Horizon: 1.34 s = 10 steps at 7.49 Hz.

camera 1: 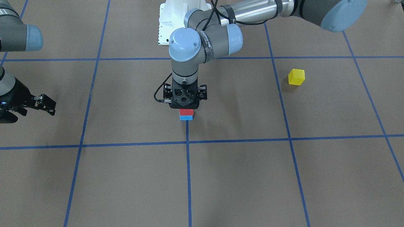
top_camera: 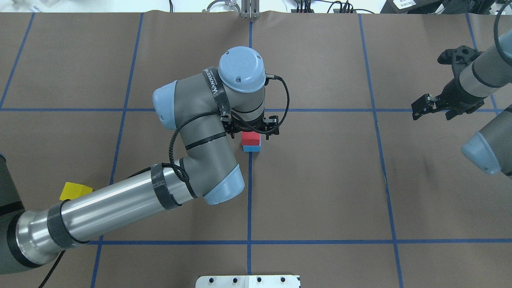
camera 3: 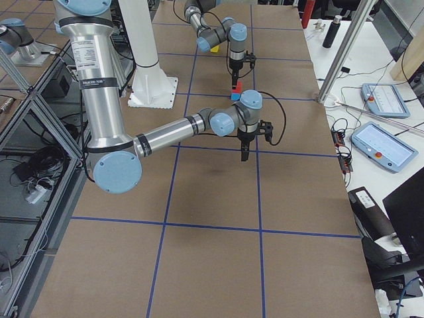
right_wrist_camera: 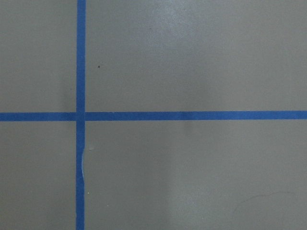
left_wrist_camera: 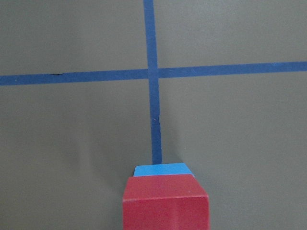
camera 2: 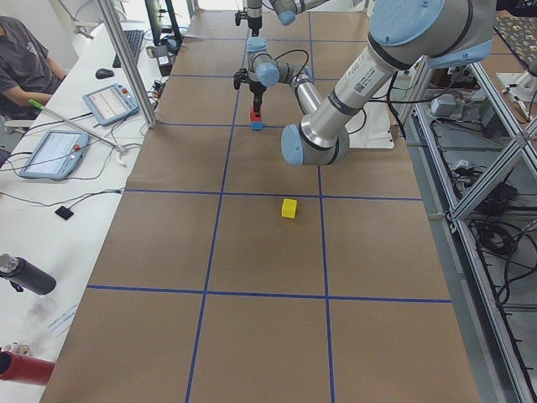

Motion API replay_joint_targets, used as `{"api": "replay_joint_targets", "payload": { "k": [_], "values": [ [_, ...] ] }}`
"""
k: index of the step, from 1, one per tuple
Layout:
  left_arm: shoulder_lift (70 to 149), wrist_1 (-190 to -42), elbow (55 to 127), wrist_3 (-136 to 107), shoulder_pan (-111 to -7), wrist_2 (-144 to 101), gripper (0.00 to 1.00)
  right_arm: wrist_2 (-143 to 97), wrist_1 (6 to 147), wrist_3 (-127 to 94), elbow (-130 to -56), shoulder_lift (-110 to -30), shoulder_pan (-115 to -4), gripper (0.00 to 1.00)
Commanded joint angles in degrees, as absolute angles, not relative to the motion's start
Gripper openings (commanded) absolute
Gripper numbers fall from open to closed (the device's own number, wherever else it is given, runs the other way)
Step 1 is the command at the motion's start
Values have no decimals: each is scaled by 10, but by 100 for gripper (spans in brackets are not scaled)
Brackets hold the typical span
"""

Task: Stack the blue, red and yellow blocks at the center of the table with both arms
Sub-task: 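Open the left gripper and lift it off the red cube, then move the left gripper down onto the yellow cube and close it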

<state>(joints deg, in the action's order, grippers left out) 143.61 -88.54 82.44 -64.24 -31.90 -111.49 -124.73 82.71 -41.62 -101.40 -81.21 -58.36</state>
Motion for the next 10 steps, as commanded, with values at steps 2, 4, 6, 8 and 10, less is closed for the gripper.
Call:
{"api": "replay_joint_targets", "payload": {
  "k": [2,4,6,8,10],
  "values": [
    [1280,-805,1070,-594,-337,-1118,100,-1247,827,-415,-1013,-811,-584,100],
    [1141,-817,1173,-537,-356,-1118,100,-1246,827,-417,-1015,-811,-584,100],
    [952,-952,1211,-496,-376,-1117,100,-1246,826,-417,-1018,-811,-584,100],
    [835,-1110,1181,-494,-375,-1117,100,-1246,826,-418,-1020,-809,-584,100],
    [838,-1117,1148,-492,-374,-1117,100,-1246,825,-418,-1026,-809,-584,100]
  ]
}}
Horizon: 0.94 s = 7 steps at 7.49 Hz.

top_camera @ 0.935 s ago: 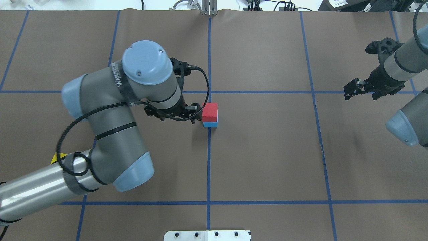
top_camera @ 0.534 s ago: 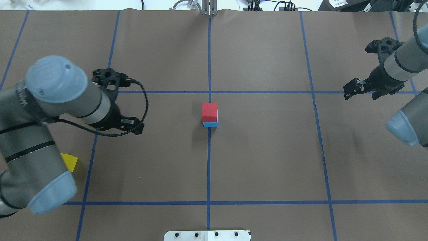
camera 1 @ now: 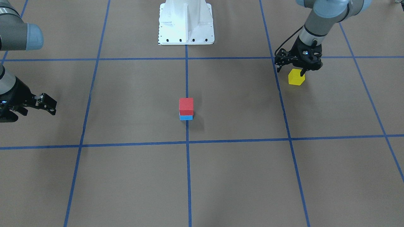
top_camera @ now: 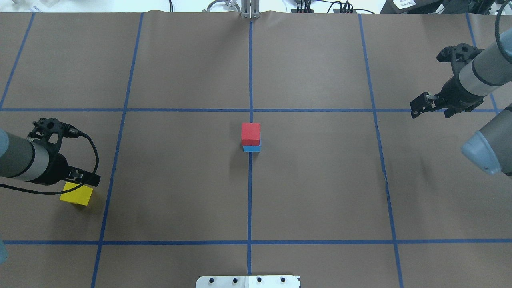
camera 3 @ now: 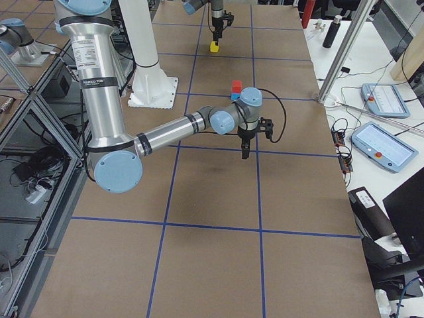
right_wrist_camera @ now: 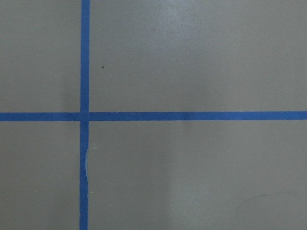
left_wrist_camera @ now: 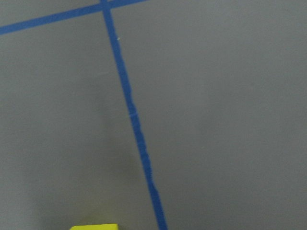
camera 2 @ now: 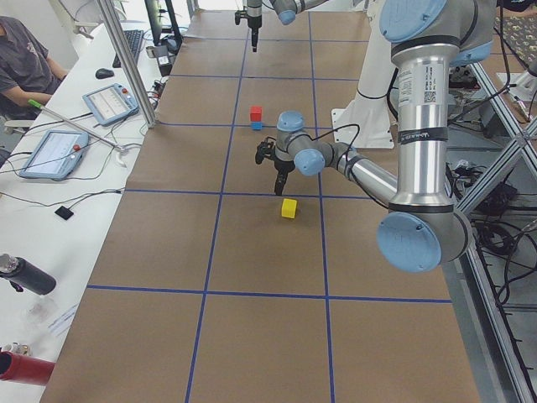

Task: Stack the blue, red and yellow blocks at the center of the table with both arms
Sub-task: 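Move the left gripper down onto the yellow cube and close it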

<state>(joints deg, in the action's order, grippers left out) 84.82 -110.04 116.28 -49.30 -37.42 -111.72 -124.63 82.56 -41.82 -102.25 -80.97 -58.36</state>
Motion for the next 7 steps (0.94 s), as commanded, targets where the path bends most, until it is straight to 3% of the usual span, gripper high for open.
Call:
{"api": "replay_joint_targets", "payload": {
  "k": [1,7],
  "values": [
    [834,-1117,1146,-488,-374,-1117,100,-1246,826,-418,-1028,-809,-584,100],
    [838,-1123,1107,-459,-367,-1119,100,-1246,825,-418,-1029,-809,-584,100]
  ]
}}
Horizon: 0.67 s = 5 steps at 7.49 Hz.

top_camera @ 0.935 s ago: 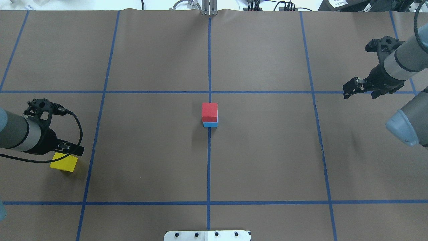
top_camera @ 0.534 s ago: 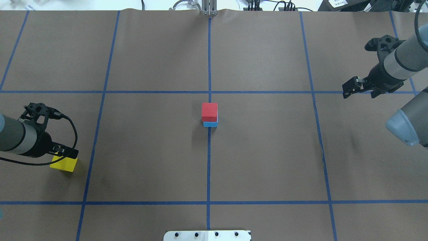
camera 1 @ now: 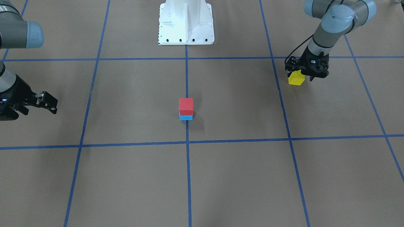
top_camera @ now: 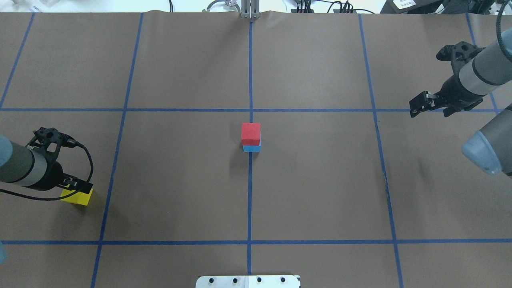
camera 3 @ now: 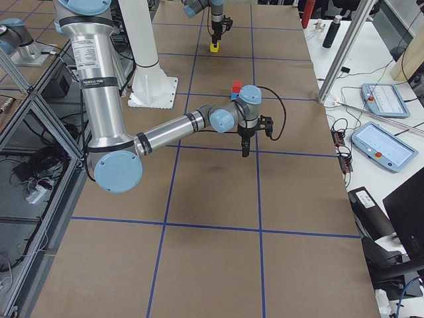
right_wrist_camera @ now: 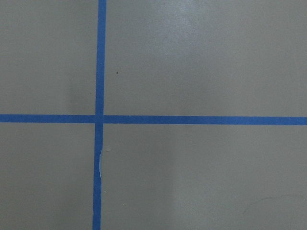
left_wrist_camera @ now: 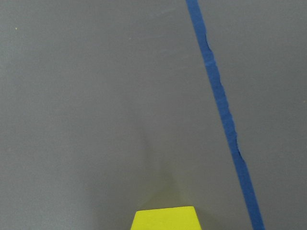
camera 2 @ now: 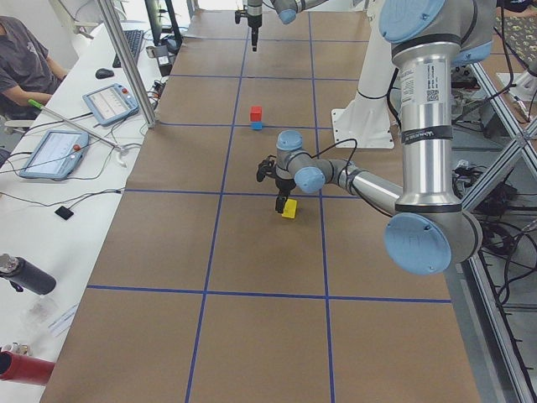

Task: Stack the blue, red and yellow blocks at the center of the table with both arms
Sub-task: 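Move the left gripper down onto the yellow cube and close it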

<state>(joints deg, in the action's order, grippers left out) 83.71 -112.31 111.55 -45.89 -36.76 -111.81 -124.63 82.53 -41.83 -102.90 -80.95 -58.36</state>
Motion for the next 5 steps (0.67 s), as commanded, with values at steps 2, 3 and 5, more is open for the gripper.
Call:
{"api": "replay_joint_targets", "payload": {
  "k": [2,3,5],
  "values": [
    [839,-1122,1104,-473,-367,-1127,99,-1246,825,-418,-1029,-809,-584,100],
    [839,-1122,1103,-475,-367,-1154,93,-1246,825,-419,-1030,-809,-584,100],
    [839,-1122,1092,-475,-364,-1158,76,-1246,825,-419,-1031,-809,-584,100]
  ]
}}
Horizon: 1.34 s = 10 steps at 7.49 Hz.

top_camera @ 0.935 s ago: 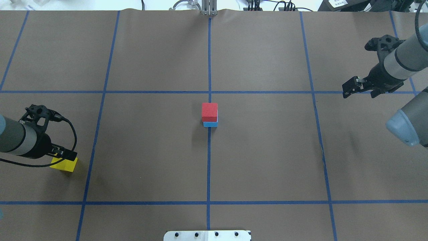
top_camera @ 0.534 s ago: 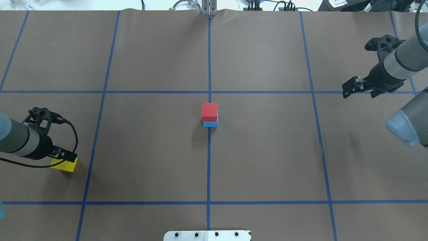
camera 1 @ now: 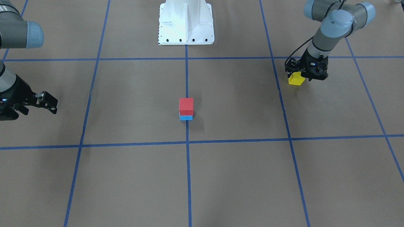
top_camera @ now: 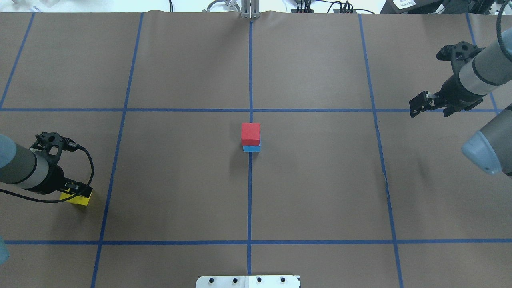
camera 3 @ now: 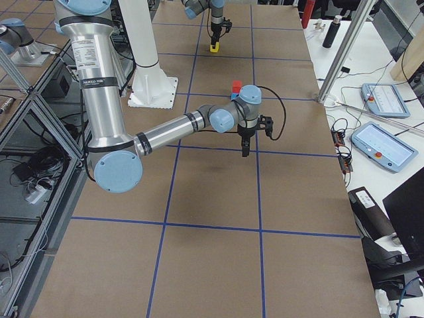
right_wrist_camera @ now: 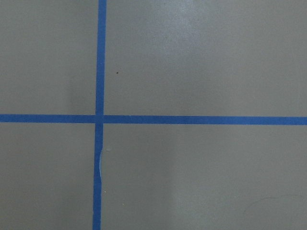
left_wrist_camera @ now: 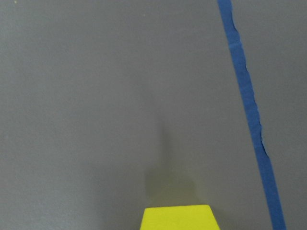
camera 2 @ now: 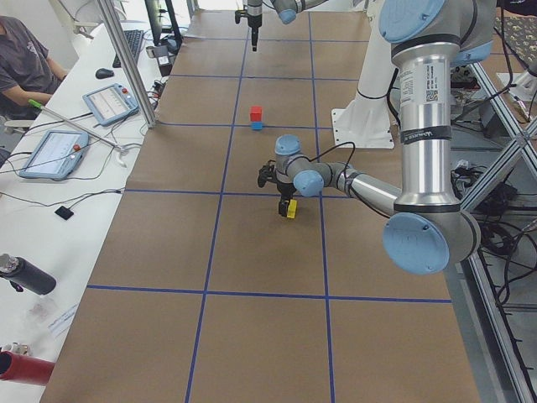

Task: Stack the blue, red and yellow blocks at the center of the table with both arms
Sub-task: 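Move the left gripper down onto the yellow cube and close it, then carry the yellow cube with the left gripper above the red cube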

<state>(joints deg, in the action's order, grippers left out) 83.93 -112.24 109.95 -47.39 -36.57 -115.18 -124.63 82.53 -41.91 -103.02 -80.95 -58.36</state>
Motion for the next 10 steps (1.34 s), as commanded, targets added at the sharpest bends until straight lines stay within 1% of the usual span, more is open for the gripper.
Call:
{"api": "replay_joint_targets", "payload": {
  "k": [1,2,3,4,5,6,7,8,9,10],
  "values": [
    [839,-1122,1093,-475,-363,-1164,46,-1246,826,-419,-1035,-810,-584,100],
    [841,-1120,1095,-474,-363,-1195,0,-1246,826,-419,-1035,-810,-584,100],
    [843,-1114,1117,-475,-363,-1225,0,-1246,826,-419,-1035,-810,-584,100],
    [868,-1084,1137,-479,-366,-1238,0,-1246,826,-419,-1036,-811,-584,100],
    [912,-1034,1147,-482,-374,-1238,0,-1246,826,-419,-1041,-811,-584,100],
    [980,-974,1164,-515,-377,-1236,0,-1245,826,-419,-1041,-811,-584,100],
    [1094,-899,1146,-571,-374,-1234,0,-1245,826,-419,-1041,-811,-584,100],
    [1214,-803,1108,-587,-371,-1220,0,-1245,826,-419,-1042,-811,-584,100],
    [1289,-752,1067,-588,-367,-1190,0,-1245,826,-419,-1044,-811,-584,100],
    [1322,-751,1042,-594,-366,-1186,0,-1245,826,-419,-1043,-811,-584,100]
  ]
}}
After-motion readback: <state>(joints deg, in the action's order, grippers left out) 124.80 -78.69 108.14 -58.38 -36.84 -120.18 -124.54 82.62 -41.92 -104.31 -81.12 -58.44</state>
